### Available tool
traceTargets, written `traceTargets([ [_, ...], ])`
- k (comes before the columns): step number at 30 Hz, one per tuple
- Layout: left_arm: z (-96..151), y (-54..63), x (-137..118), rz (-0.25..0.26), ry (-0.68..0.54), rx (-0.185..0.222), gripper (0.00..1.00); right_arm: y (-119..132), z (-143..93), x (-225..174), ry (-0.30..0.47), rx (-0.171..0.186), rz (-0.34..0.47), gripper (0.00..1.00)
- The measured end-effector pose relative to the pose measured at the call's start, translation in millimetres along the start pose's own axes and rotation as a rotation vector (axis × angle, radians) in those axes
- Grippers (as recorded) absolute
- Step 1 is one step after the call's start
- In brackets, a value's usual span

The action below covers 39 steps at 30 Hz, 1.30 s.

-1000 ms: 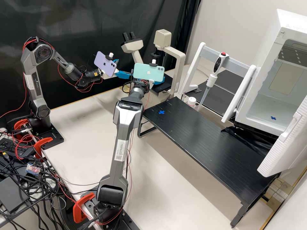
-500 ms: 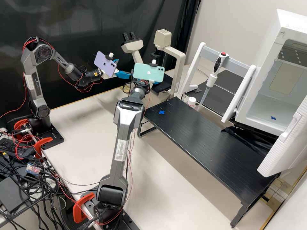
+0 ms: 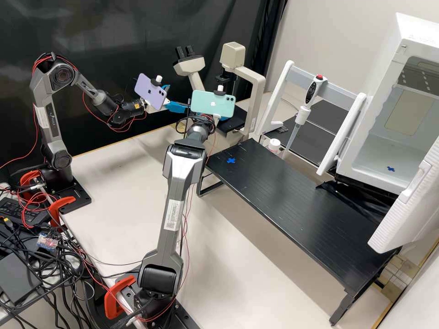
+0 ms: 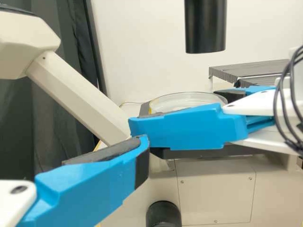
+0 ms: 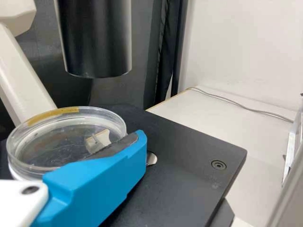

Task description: Move the petri dish to the bench

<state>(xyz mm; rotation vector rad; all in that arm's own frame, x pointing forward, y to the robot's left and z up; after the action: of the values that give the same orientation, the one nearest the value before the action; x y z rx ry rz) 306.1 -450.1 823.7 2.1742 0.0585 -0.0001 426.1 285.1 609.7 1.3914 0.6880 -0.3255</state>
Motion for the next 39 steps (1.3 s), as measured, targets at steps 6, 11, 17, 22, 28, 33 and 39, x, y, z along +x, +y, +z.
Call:
traceTargets([
  [6,0.0,0.0,0.0,0.0,0.0,0.0,1.0,24.6,10.2,-9.8,-0.016,0.0,0.041,0.0],
  [11,0.0,0.0,0.0,0.0,0.0,0.0,1.0,46.9,25.6,-23.1,-0.089,0.016,0.133,0.0],
  [17,0.0,0.0,0.0,0.0,0.0,0.0,1.0,50.8,30.2,-30.3,-0.106,0.022,0.158,0.0],
  [22,0.0,0.0,0.0,0.0,0.0,0.0,1.0,48.9,30.3,-31.2,-0.11,0.023,0.156,1.0],
  [28,0.0,0.0,0.0,0.0,0.0,0.0,1.0,46.9,27.3,-31.3,-0.109,0.007,0.16,1.0],
  [33,0.0,0.0,0.0,0.0,0.0,0.0,1.0,44.8,24.8,-31.2,-0.111,-0.013,0.162,1.0],
  [39,0.0,0.0,0.0,0.0,0.0,0.0,1.0,41.4,22.1,-31.4,-0.117,0.008,0.153,1.0],
])
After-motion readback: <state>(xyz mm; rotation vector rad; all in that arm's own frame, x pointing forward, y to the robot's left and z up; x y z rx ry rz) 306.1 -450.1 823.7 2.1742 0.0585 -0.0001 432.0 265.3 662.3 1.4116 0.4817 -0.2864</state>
